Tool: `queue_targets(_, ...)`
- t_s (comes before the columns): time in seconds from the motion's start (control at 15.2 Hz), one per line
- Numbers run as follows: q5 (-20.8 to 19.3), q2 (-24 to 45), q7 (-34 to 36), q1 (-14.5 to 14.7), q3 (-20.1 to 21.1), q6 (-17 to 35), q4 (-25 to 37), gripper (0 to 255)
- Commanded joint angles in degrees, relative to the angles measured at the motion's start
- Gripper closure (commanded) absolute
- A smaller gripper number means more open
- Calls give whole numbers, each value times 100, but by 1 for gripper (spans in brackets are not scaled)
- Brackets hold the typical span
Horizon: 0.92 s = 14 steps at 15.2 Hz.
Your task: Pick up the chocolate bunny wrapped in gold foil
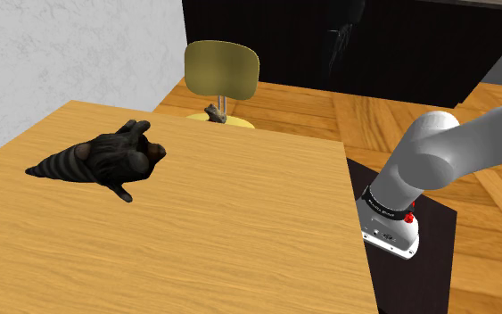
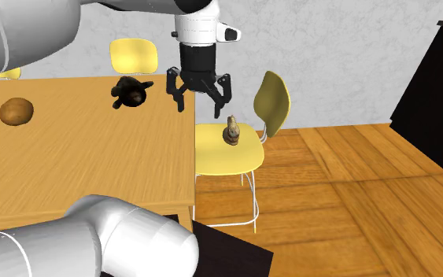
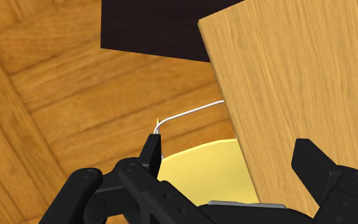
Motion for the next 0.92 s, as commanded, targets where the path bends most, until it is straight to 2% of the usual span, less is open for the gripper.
queue_targets(0.0,0,0,0,0,0,0,0,0)
queue_targets(0.4,-119,1353,-444,110,-91,758,376,0)
queue_targets(0.86,-203,2997,-913,216,-125,1375,1155,0)
